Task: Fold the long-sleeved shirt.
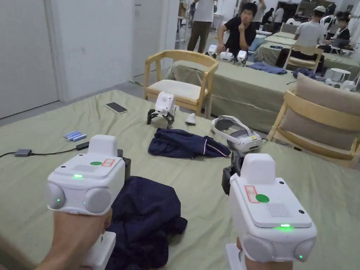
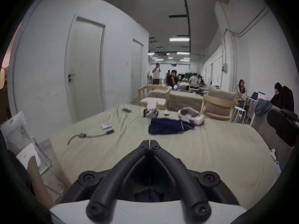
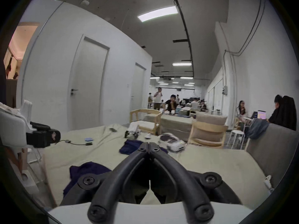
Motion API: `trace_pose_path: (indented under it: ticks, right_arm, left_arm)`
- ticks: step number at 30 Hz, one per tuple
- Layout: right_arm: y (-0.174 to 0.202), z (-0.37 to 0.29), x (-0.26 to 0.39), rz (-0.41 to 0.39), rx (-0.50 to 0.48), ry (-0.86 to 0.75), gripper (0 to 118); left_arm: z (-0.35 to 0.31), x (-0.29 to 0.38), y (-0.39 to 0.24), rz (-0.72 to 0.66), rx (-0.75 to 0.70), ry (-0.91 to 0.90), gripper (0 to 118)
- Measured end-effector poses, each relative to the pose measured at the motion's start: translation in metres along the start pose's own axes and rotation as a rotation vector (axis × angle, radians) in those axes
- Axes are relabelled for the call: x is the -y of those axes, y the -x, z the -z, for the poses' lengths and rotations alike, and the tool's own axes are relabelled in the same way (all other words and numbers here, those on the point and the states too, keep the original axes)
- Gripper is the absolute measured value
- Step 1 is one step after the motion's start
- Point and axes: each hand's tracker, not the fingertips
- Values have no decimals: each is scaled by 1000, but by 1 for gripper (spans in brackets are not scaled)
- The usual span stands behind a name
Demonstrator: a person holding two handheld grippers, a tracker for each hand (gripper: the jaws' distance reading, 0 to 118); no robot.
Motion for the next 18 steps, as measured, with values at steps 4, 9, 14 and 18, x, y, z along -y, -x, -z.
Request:
trace_pose_path:
  ticks: [4,9,14,18]
  right_arm:
    - [16,6,8,-13,-48,53,0]
    - [16,16,34,-34,-59,112,0]
    - [10,22,51,-58,-51,179,0]
    - [1,30,72,-58,-41,226,0]
  left_arm:
    - [53,39,24,-1,-12,140,29]
    - [94,76,19,-21,-92,412,106]
    - [155,117,15,58,-141,595,109]
    - [190,141,31,-71,-155,694,87]
